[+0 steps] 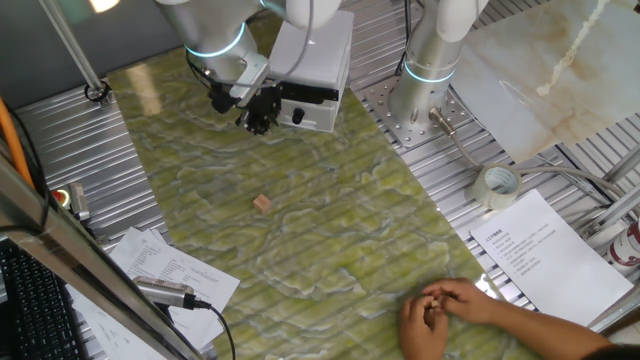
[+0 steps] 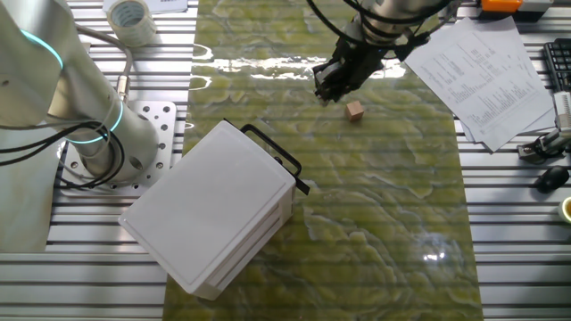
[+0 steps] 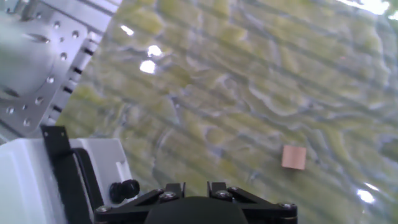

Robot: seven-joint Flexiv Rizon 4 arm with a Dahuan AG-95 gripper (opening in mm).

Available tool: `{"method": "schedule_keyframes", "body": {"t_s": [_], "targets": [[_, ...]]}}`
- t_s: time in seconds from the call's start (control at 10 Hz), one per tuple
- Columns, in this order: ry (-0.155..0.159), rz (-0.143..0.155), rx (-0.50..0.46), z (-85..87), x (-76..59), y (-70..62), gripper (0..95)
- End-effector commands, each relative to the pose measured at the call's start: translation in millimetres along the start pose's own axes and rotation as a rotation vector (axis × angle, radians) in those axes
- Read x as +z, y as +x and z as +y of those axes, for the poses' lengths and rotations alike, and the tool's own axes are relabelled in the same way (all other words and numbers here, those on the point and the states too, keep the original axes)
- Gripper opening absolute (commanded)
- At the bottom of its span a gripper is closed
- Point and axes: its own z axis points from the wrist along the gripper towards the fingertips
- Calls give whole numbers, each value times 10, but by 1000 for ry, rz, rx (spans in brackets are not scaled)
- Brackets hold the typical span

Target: Take something out of a drawer

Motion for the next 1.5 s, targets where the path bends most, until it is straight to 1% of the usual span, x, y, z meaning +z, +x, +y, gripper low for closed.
{"method": "schedule_keyframes", "body": {"t_s": [0.1,0.2,0.3,0.4,0.5,0.8,1.1,1.2,1.3,1.4,1.5], "targets": [[-141,-16,102,29,32,15,0],[-145,-15,149,3,14,5,0],[-145,-12,151,-21,5,-4,0],[-141,-18,142,-34,9,-10,0],[-136,-26,123,-43,13,-13,190],[-146,-27,62,-45,14,-14,190],[-147,-36,44,-42,17,-13,190],[-154,-42,36,-42,17,-13,190],[-180,-58,37,-42,17,-13,190],[-206,-63,49,-41,18,-13,190],[-222,-76,63,-41,18,-13,190]]}}
